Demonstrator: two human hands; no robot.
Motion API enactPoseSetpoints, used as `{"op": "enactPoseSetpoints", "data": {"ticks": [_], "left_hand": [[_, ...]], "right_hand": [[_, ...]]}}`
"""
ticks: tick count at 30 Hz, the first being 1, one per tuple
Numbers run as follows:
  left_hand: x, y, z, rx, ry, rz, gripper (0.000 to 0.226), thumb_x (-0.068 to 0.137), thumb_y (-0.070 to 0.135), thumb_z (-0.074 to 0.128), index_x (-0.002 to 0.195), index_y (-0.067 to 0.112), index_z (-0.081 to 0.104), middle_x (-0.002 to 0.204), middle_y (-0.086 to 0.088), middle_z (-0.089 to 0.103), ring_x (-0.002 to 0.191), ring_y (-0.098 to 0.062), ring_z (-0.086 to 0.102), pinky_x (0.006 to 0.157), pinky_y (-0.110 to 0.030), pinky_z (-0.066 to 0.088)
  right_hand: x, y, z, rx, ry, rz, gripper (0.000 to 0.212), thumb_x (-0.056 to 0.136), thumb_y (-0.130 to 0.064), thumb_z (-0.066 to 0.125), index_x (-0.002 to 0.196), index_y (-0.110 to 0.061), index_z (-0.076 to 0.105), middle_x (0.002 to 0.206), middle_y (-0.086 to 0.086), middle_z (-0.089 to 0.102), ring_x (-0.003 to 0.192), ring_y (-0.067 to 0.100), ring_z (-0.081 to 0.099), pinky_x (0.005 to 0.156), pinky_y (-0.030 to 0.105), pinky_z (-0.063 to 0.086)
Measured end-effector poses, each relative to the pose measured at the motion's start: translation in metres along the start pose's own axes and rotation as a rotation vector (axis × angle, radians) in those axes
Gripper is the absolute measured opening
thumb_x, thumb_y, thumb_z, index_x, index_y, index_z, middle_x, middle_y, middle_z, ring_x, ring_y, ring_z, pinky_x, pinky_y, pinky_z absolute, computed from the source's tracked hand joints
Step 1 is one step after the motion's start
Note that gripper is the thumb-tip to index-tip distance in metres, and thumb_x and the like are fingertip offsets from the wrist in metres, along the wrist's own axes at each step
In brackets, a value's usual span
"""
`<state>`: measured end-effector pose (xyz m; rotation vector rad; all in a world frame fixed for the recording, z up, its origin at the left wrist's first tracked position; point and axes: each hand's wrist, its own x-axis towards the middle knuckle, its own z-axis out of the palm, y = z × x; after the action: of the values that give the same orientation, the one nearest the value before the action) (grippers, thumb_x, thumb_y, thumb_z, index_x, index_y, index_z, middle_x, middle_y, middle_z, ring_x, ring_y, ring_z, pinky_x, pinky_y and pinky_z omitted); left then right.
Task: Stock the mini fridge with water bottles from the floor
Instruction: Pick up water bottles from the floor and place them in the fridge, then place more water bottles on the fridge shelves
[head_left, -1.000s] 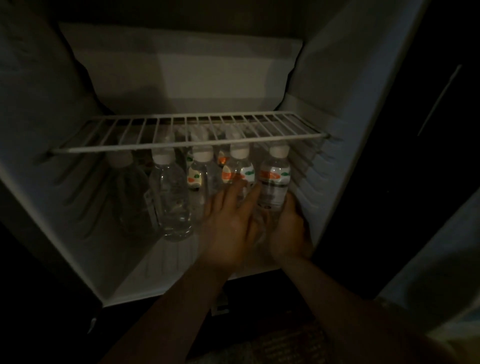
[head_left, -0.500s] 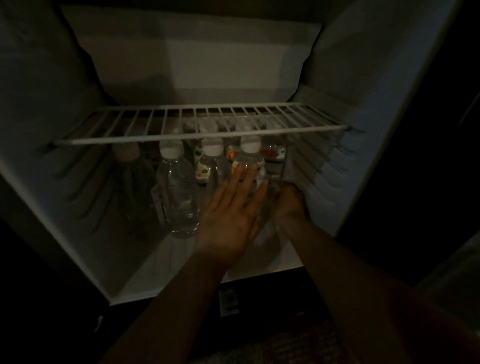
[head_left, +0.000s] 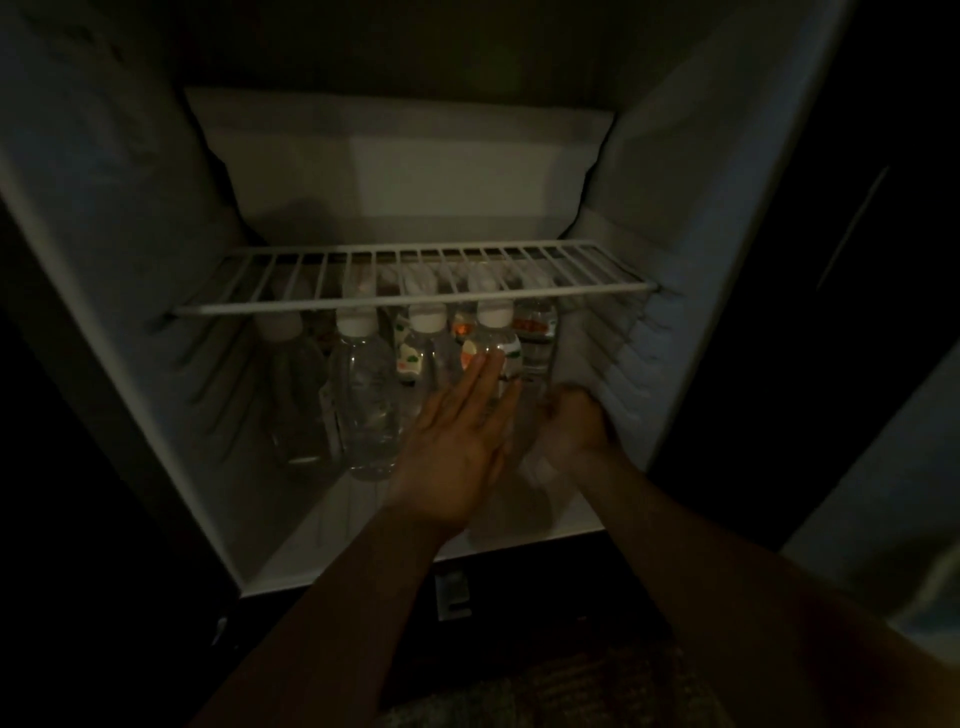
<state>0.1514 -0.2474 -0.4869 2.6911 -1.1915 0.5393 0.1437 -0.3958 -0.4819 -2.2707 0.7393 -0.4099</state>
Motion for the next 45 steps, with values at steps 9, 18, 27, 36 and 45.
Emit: {"op": "enactPoseSetpoints", "data": {"ticks": [9,18,27,36,45], "left_hand": [[-0.015,0.006,-0.066,-0.275,-0.267,-0.102,0.041,0.096,0.032,0.042,0.134,0.017,0.045,0.137,-0.008,0.051,0.125,-0.023,0.048,0.102,-0.03,0.04],[-0.041,0.048,-0.133,-0.585,-0.622,-0.299,0.04,0.096,0.032,0.044,0.12,0.004,0.059,0.125,-0.014,0.057,0.113,-0.028,0.056,0.095,-0.032,0.044],[-0.036,0.128,-0.245,-0.462,-0.648,-0.128,0.037,0.097,0.033,0.041,0.113,0.005,0.059,0.119,-0.014,0.059,0.105,-0.022,0.056,0.087,-0.026,0.041],[-0.04,0.259,-0.318,-0.266,-0.71,0.129,0.046,0.097,0.039,0.04,0.132,0.011,0.049,0.137,-0.006,0.049,0.123,-0.023,0.048,0.104,-0.034,0.038],[-0.084,0.416,-0.287,-0.207,-0.827,0.358,0.047,0.094,0.043,0.042,0.127,0.012,0.053,0.133,-0.009,0.053,0.119,-0.026,0.051,0.101,-0.036,0.041]], "right_hand": [[-0.055,-0.001,-0.038,0.047,-0.123,-0.085,0.022,0.093,-0.016,0.052,0.09,-0.005,0.07,0.104,0.017,0.069,0.097,0.031,0.064,0.066,0.014,0.037],[-0.101,-0.01,-0.112,0.073,-0.218,-0.214,0.033,0.09,-0.008,0.054,0.059,-0.02,0.057,0.058,-0.002,0.058,0.04,-0.001,0.056,0.037,0.011,0.04],[-0.175,-0.031,-0.229,-0.163,-0.103,-0.389,0.016,0.088,-0.024,0.057,0.088,-0.012,0.068,0.086,0.011,0.071,0.085,0.029,0.067,0.075,0.036,0.053],[-0.248,0.038,-0.362,-0.282,-0.052,-0.328,0.011,0.089,-0.028,0.06,0.079,-0.027,0.063,0.068,-0.004,0.069,0.064,0.009,0.066,0.07,0.041,0.057],[-0.332,0.143,-0.455,-0.289,-0.09,-0.028,0.017,0.089,-0.021,0.06,0.1,-0.009,0.067,0.088,0.013,0.072,0.061,0.015,0.063,0.056,0.024,0.051]]}}
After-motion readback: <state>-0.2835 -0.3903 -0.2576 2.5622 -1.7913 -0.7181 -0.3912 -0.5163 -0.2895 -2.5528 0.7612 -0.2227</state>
